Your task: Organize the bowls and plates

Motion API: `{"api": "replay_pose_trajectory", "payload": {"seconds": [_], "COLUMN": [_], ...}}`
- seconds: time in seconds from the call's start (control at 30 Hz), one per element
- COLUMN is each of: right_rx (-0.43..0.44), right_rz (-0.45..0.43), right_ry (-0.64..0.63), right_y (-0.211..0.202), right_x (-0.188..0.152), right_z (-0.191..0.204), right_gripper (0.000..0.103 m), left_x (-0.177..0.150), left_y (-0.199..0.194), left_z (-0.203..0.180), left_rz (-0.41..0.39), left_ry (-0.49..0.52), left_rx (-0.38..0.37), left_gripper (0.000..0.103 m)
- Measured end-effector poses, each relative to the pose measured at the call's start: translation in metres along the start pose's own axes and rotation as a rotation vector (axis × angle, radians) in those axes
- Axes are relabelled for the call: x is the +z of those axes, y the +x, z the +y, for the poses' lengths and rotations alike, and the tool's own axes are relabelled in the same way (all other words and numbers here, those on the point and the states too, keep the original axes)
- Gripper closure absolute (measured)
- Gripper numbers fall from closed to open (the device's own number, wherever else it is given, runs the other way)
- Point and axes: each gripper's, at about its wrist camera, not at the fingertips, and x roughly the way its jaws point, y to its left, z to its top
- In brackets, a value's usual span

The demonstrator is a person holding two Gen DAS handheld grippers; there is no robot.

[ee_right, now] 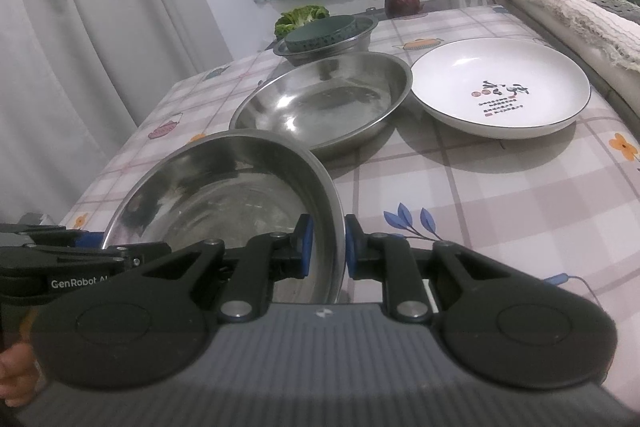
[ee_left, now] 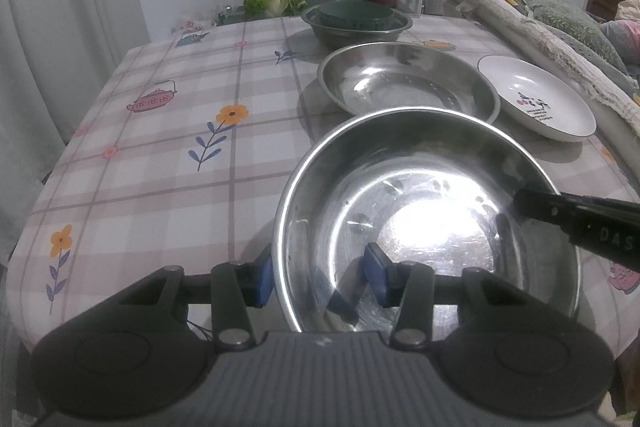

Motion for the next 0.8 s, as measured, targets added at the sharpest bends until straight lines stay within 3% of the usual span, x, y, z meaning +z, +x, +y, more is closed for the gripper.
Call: {"api": "replay_pose_trajectory", "payload": {"seconds": [0.8], "right_rx": [-0.006], "right_rz": [-0.028], "right_ry": [0.014], "right_y": [-0.010], "right_x": [0.016], "right_z": [-0.003], "right_gripper": [0.084], "left_x": [0.021], "left_y": [-0.008], "left_z": [-0.008], "left_rz": [-0.030], "left_ry": [0.011], "left_rx": [-0.003], "left_gripper": [0.056]}}
